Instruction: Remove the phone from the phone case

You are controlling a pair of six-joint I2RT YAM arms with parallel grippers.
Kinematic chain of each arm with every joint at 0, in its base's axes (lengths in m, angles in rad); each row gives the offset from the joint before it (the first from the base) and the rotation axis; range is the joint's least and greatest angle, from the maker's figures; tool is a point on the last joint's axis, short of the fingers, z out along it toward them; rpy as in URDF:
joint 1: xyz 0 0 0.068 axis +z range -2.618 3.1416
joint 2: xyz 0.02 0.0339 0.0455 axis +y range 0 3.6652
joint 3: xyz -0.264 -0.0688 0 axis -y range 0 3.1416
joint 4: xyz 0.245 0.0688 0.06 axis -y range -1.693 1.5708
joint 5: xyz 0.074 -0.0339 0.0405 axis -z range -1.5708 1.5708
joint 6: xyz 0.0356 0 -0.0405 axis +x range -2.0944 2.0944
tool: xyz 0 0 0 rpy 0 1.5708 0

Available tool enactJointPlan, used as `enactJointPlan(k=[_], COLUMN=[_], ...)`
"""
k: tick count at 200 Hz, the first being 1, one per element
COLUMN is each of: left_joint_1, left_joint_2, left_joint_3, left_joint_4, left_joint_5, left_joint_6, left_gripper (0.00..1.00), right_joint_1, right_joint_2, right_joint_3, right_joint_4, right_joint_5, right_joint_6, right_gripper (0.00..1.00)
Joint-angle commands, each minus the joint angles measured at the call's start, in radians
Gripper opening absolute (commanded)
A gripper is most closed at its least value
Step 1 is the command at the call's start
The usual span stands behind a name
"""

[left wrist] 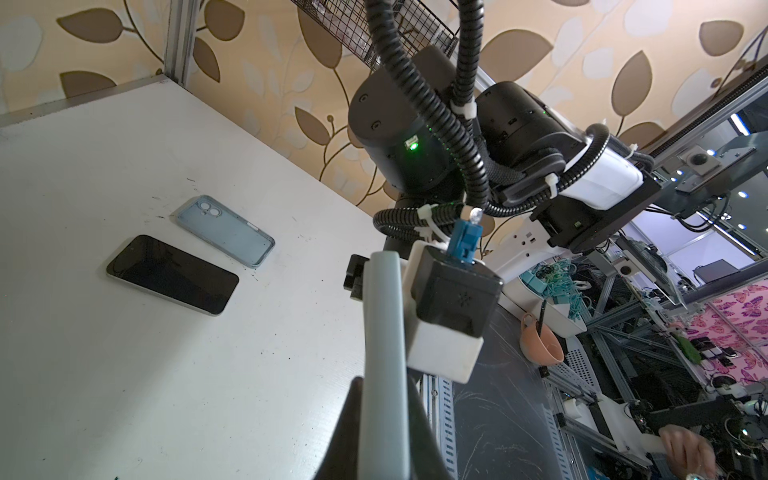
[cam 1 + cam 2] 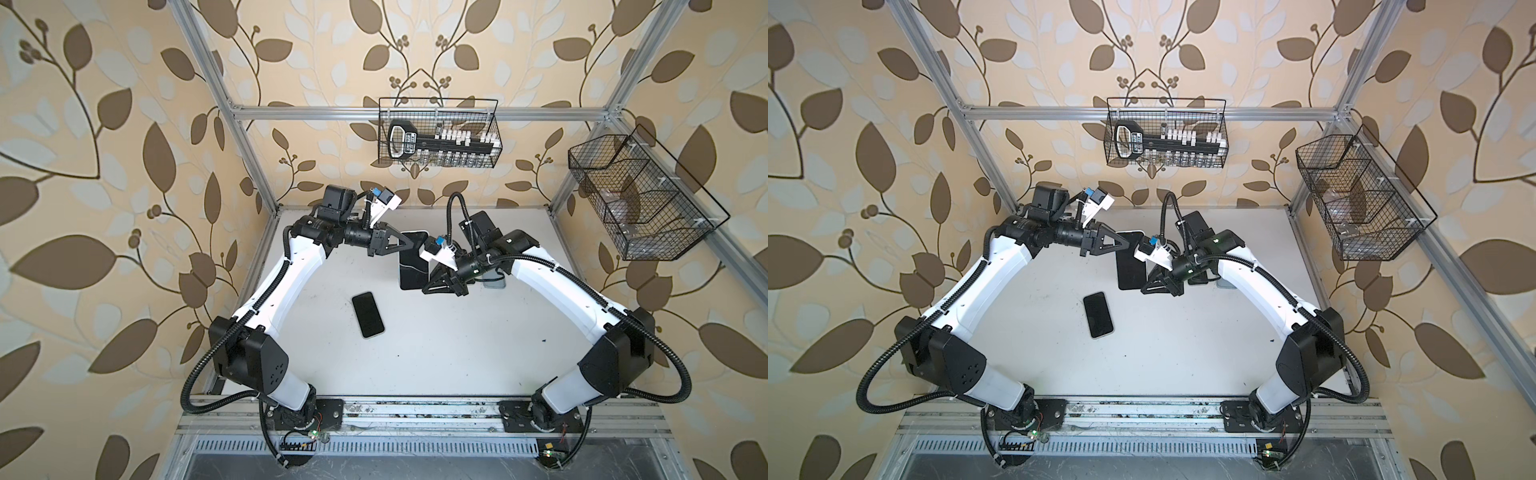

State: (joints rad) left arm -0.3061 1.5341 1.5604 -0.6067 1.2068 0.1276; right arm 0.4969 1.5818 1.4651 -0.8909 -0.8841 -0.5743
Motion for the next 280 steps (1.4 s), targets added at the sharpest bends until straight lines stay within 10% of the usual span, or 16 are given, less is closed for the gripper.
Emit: enactJointPlan(k=[1,91,280], left_joint_1=[-0.007,-0.007,-0.007], left_joint_2=[-0.062,-0.06,-0.046], left_joint_3=[0.044,-0.003,-0.004], left_joint_4=[0.047,0.279,0.309], left_joint_5=[0.091,0.104,0.137], left_joint_6=[-0.022,-0.295,-0.32], left_gripper=[0.0,0.0,0.0], right_joint_1=[-0.006,-0.044,-0.08], right_joint_2=[0.011,-0.025,-0.064], right_joint_3=[-0.012,-0.15,-0.18], right_joint_4=[-0.003,0.147,0.183], right_joint_5=[-0.01,-0.02,-0.078], right_joint_6=[-0.002,0.003,0.029], right_gripper=[0.07,0.09,0.3])
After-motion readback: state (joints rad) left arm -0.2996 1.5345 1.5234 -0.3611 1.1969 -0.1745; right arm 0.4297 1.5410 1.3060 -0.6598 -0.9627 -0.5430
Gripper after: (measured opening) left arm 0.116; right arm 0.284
